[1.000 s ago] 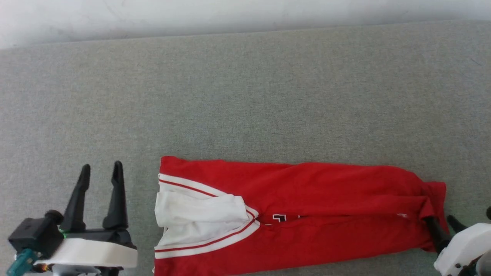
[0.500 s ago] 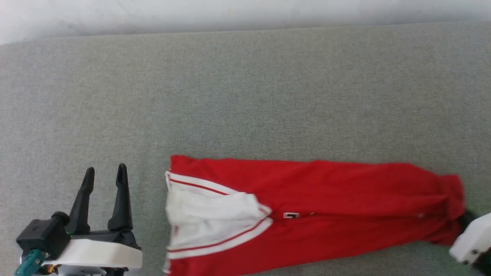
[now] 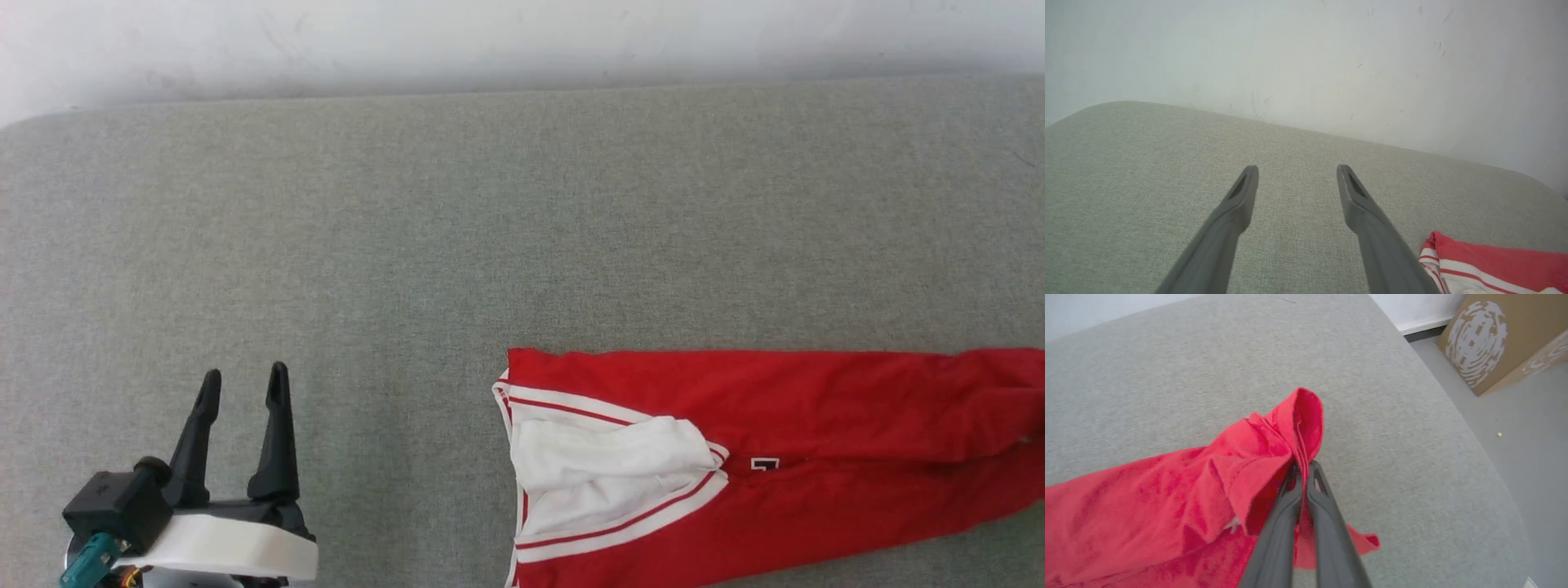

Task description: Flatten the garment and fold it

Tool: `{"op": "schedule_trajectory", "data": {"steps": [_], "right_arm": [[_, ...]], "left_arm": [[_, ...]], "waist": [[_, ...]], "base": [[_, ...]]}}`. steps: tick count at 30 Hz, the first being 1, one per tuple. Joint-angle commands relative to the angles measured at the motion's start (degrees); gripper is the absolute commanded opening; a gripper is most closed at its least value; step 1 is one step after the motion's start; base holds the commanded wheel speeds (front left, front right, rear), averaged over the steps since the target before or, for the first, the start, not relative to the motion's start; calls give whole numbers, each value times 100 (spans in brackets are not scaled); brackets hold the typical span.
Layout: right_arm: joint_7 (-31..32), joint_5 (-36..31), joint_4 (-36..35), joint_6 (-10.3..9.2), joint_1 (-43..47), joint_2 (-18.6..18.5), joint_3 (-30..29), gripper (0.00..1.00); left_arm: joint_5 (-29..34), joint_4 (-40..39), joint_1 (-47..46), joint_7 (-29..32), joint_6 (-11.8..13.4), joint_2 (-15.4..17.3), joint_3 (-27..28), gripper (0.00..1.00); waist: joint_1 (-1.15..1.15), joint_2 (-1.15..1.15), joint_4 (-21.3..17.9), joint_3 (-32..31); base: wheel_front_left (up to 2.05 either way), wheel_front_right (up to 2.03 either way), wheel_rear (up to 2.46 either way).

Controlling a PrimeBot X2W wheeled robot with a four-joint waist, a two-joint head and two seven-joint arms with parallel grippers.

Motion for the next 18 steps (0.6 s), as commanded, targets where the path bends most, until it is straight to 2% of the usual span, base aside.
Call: {"op": "schedule_trajectory", "data": {"steps": [1,5,6,9,18], "right_arm": [[65,79,-142,-5,19,129,217,0],[450,495,-583,-5,154,373,1143,0],[450,495,-583,-5,154,373,1143,0],[744,824,-882,-5,243,490,1928,0],[1018,1126,-1147,-5,-58,519,3804,0]], "left_arm": [[40,25,19,1,19,-1,-25,100],[34,69,-7,17,-6,15,-63,100],[34,69,-7,17,-6,15,-63,100],[30,113,-21,27,-16,13,-97,100],[-26,274,-46,67,-104,-36,-260,100]], "waist": [[0,0,17,-28],[0,0,47,-99],[0,0,47,-99],[0,0,68,-172],[0,0,247,-394]], "base": [[0,0,0],[0,0,0],[0,0,0],[0,0,0],[0,0,0]]}}
